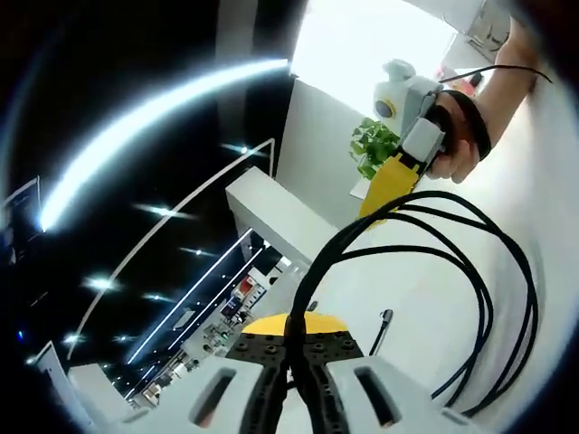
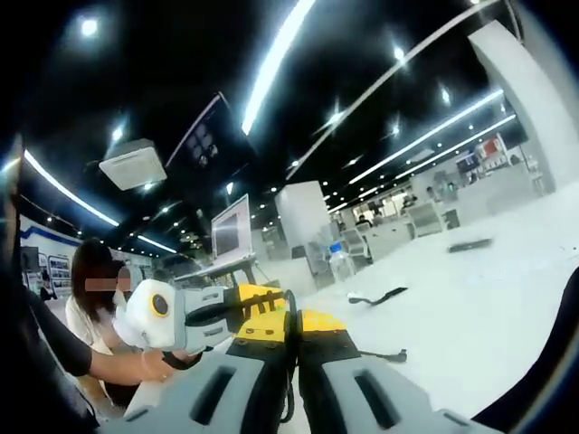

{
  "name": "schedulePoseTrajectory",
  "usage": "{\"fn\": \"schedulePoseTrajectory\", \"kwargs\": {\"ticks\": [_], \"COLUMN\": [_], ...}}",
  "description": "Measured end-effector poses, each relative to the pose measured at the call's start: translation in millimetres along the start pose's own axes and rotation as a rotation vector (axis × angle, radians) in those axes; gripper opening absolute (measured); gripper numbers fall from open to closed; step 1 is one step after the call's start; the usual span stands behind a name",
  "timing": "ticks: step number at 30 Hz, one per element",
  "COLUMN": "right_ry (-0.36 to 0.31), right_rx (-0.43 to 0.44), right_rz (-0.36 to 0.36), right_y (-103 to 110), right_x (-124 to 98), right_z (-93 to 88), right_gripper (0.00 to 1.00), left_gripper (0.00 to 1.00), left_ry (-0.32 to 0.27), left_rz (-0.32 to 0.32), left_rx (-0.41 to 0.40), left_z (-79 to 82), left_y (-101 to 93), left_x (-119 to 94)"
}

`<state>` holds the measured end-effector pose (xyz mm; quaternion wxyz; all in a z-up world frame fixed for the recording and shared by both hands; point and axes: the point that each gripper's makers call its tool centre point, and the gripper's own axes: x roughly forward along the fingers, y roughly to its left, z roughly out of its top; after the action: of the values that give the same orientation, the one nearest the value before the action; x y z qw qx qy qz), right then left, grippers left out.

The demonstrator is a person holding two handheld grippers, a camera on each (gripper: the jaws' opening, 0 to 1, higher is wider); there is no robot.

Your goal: Coil the Type-C to USB data cable on the desktop and secure it with Velcro straps.

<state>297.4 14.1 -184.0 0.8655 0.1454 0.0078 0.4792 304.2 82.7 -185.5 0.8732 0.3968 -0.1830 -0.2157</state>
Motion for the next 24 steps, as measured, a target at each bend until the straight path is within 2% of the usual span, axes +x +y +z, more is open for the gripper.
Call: {"fn": "schedulePoseTrajectory", "kwargs": {"ticks": [24], "right_ry": [-0.014], "right_rx": [0.035], "right_rz": [0.091], "right_y": [20], "right_x": [0], "right_z": [5.8], "right_gripper": [0.02], "left_gripper": [0.08], "left_ry": [0.011], "left_rz": [0.043], "left_rx": [0.022], "left_z": [-3.1], "left_y": [7.0], "left_x": [0]}}
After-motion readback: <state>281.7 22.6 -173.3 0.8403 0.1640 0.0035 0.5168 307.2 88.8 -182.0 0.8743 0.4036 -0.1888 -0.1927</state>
